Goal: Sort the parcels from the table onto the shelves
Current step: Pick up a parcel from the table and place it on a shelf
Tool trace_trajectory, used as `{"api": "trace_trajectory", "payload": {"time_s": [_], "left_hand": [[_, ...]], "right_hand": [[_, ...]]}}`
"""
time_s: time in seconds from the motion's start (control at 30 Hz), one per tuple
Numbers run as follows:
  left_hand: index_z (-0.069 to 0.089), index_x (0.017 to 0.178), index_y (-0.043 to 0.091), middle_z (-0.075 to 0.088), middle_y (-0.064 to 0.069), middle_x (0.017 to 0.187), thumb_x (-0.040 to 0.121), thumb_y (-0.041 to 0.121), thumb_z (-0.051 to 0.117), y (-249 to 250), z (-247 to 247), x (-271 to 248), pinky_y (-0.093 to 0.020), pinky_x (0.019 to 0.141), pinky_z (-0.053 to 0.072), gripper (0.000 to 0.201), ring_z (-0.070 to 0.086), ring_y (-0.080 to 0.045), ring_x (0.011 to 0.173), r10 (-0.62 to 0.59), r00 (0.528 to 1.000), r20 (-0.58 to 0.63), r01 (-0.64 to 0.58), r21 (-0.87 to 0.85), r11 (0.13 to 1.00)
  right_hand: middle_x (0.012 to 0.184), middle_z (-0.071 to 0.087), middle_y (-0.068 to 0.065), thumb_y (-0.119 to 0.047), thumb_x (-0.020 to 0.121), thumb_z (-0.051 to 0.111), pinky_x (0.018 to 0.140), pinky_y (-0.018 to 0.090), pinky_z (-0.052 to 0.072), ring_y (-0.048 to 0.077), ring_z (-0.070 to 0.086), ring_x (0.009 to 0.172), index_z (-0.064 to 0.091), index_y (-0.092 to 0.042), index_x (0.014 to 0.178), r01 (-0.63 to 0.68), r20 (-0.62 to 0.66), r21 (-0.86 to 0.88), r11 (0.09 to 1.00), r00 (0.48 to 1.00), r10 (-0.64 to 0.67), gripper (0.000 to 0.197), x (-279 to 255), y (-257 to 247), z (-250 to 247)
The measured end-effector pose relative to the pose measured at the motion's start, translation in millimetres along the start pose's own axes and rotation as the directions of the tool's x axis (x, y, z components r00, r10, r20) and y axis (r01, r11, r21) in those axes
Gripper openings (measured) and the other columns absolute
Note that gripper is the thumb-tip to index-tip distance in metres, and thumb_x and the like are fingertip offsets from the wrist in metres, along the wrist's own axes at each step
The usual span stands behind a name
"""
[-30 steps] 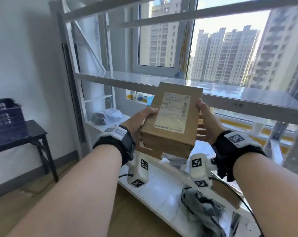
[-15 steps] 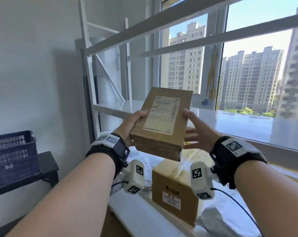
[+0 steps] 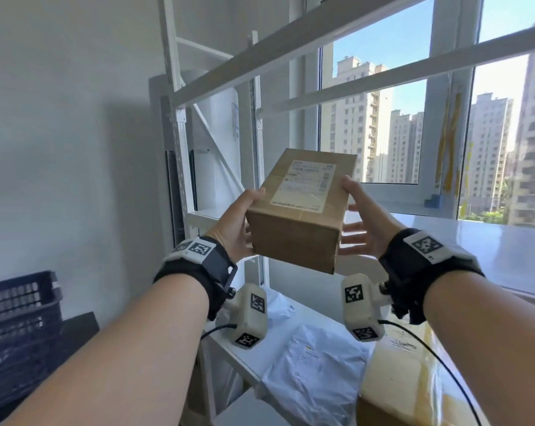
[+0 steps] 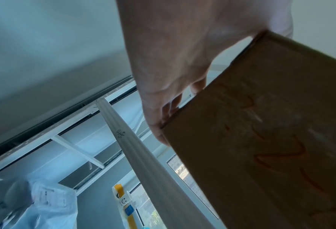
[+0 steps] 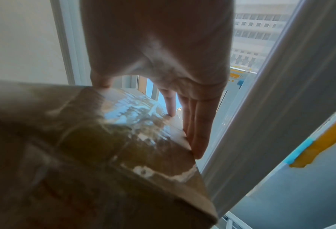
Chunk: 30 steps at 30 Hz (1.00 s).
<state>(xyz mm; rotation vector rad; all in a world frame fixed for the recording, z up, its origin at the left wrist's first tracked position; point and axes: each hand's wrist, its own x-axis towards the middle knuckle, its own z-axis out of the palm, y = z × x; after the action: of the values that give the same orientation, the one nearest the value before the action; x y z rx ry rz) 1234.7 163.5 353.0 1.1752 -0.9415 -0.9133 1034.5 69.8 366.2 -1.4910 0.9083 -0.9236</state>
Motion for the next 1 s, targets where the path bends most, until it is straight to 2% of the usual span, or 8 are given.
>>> {"api": "trace_trajectory", "payload": {"time_s": [0.13, 0.23, 0.47, 0.67, 0.77, 0.83, 0.93, 1.0], "left_hand": [[0.066, 0.114, 0.021, 0.047, -0.006, 0.106, 0.076, 0.054, 0.061, 6.6, -55.8, 58.3, -0.037, 0.088, 0.045, 0.051, 0.044, -0.026, 0.097, -0.018, 0.998, 0.060, 0.018, 0.002, 1.000], [0.064, 0.128, 0.025, 0.057, -0.003, 0.115, 0.077, 0.055, 0.060, 8.2, -87.4, 103.7, -0.045, 0.100, 0.046, 0.060, 0.056, -0.025, 0.102, -0.009, 0.993, 0.116, 0.010, -0.005, 1.000], [0.066, 0.090, 0.033, 0.062, 0.001, 0.090, 0.091, 0.055, 0.046, 16.9, -112.4, 189.2, -0.047, 0.105, 0.046, 0.029, 0.057, -0.021, 0.094, 0.018, 0.997, 0.073, -0.019, 0.018, 1.000], [0.061, 0.101, 0.034, 0.063, 0.000, 0.102, 0.090, 0.059, 0.046, 13.9, -126.8, 268.7, -0.043, 0.099, 0.051, 0.031, 0.059, -0.020, 0.101, 0.018, 0.992, 0.122, -0.032, 0.112, 0.993], [0.061, 0.108, 0.029, 0.065, 0.000, 0.104, 0.090, 0.057, 0.046, 12.9, -130.1, 303.2, -0.033, 0.081, 0.051, 0.037, 0.060, -0.018, 0.097, 0.000, 0.988, 0.153, -0.029, 0.188, 0.982], [0.061, 0.101, 0.026, 0.063, -0.001, 0.096, 0.091, 0.054, 0.046, 11.8, -131.7, 321.9, -0.030, 0.073, 0.048, 0.033, 0.060, -0.017, 0.090, -0.028, 0.985, 0.169, -0.006, 0.197, 0.980], [0.058, 0.089, 0.024, 0.061, 0.000, 0.087, 0.090, 0.052, 0.048, 9.1, -134.6, 345.5, -0.031, 0.073, 0.047, 0.030, 0.060, -0.018, 0.085, -0.079, 0.978, 0.193, 0.042, 0.189, 0.981], [0.058, 0.088, 0.024, 0.060, 0.000, 0.086, 0.089, 0.051, 0.050, 9.2, -134.8, 356.4, -0.033, 0.077, 0.049, 0.029, 0.060, -0.020, 0.085, -0.101, 0.969, 0.225, 0.055, 0.201, 0.978]], "right_hand": [[0.110, 0.066, 0.021, -0.079, 0.069, 0.055, 0.073, 0.043, 0.060, 0.037, 0.070, 0.096, 0.054, -0.019, 0.121, -0.027, -0.024, 0.012, 1.000, 0.999, 0.027, 0.079, 52.9, -5.5, 51.2], [0.107, 0.066, 0.020, -0.080, 0.070, 0.053, 0.078, 0.044, 0.060, 0.036, 0.069, 0.096, 0.057, -0.018, 0.119, -0.011, -0.049, 0.033, 0.999, 0.999, 0.013, 0.079, 87.9, -6.4, 77.4], [0.135, 0.055, 0.013, -0.068, 0.072, 0.065, 0.074, 0.034, 0.058, 0.029, 0.064, 0.110, 0.055, -0.015, 0.130, 0.045, -0.074, 0.085, 0.995, 0.996, -0.038, 0.079, 158.8, -9.8, 120.4], [0.129, 0.056, 0.013, -0.067, 0.082, 0.054, 0.077, 0.036, 0.057, 0.028, 0.062, 0.104, 0.055, -0.016, 0.119, 0.031, -0.115, 0.087, 0.996, 0.993, -0.021, 0.063, 232.3, -9.8, 139.2], [0.138, 0.050, 0.016, -0.070, 0.083, 0.047, 0.087, 0.045, 0.055, 0.035, 0.057, 0.117, 0.047, -0.011, 0.129, -0.034, -0.169, 0.042, 0.999, 0.985, 0.040, 0.075, 266.9, -13.1, 144.4], [0.126, 0.053, 0.017, -0.069, 0.087, 0.041, 0.097, 0.052, 0.049, 0.035, 0.055, 0.112, 0.045, -0.005, 0.132, -0.070, -0.186, 0.040, 0.997, 0.980, 0.077, 0.079, 285.0, -15.0, 146.7], [0.081, 0.046, 0.014, -0.068, 0.090, 0.036, 0.110, 0.053, 0.036, 0.028, 0.045, 0.081, 0.029, 0.008, 0.146, -0.120, -0.185, 0.018, 0.993, 0.975, 0.121, 0.095, 299.8, -15.6, 148.6], [0.087, 0.047, 0.013, -0.069, 0.087, 0.042, 0.105, 0.051, 0.042, 0.028, 0.048, 0.080, 0.031, 0.000, 0.147, -0.138, -0.213, -0.018, 0.990, 0.968, 0.132, 0.092, 301.3, -17.6, 149.4]]}}
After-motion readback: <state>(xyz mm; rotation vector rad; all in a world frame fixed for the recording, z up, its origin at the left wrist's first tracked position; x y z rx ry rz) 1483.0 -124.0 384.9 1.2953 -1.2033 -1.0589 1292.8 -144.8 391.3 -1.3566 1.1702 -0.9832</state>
